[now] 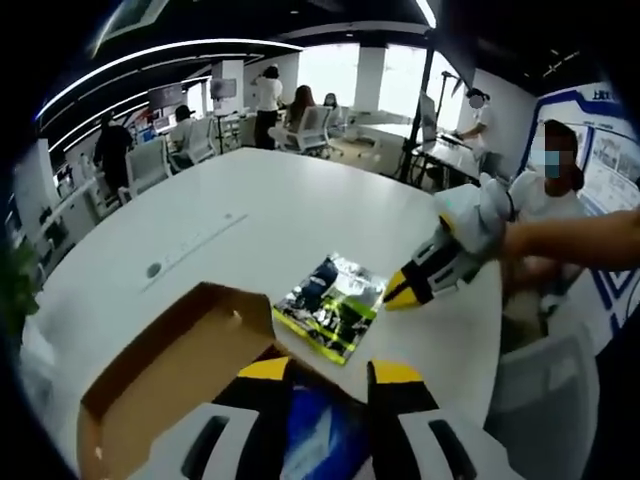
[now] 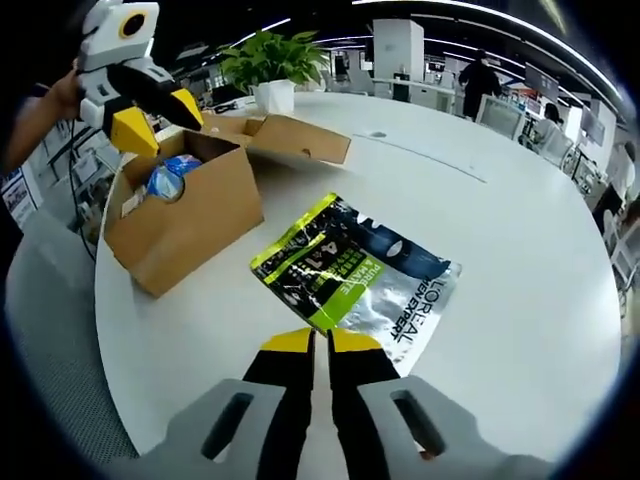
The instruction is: Operate the shoe box by opening the lid, removing the specified soft item, and placing it in the target area until the item is outside and the box remains undamaged.
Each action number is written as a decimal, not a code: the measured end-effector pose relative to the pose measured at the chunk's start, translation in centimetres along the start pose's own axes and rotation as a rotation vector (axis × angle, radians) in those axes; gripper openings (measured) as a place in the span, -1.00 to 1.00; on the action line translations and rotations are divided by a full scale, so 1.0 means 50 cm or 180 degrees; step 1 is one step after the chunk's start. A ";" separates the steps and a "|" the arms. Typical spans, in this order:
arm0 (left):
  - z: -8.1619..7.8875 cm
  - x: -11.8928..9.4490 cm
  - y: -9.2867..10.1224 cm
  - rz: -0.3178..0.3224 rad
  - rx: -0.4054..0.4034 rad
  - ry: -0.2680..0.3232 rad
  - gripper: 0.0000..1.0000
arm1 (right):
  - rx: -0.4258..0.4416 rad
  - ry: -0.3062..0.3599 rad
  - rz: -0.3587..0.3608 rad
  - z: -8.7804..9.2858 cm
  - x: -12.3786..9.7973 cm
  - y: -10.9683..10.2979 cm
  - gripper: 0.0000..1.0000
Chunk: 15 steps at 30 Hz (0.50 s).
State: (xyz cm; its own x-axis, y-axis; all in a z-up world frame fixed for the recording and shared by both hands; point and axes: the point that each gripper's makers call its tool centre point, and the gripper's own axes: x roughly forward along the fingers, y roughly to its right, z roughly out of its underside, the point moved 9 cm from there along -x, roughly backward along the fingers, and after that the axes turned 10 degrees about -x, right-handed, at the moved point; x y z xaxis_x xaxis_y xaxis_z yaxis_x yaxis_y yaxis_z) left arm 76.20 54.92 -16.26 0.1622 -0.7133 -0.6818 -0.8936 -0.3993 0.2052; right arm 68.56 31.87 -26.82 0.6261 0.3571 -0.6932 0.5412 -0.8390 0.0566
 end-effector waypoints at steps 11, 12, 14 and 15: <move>0.041 -0.070 -0.018 -0.0094 -0.0041 0.0157 -0.31 | -0.0036 0.0117 0.0120 -0.031 -0.036 -0.026 -0.54; 0.044 -0.074 -0.019 -0.0100 -0.0041 0.0169 -0.30 | -0.0039 0.0140 0.0128 -0.038 -0.040 -0.031 -0.52; 0.048 -0.088 -0.022 -0.0121 -0.0052 0.0201 -0.26 | -0.0072 0.0165 0.0147 -0.050 -0.046 -0.038 -0.47; 0.050 -0.093 -0.022 -0.0129 -0.0058 0.0215 -0.26 | -0.0084 0.0172 0.0152 -0.054 -0.048 -0.040 -0.45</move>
State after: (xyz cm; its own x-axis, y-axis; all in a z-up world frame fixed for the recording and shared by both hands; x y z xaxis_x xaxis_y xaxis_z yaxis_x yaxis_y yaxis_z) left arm 75.38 60.10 -15.08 0.2263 -0.7334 -0.6410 -0.8781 -0.4385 0.1916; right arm 67.50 33.79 -23.34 0.6807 0.3391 -0.6494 0.5241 -0.8447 0.1083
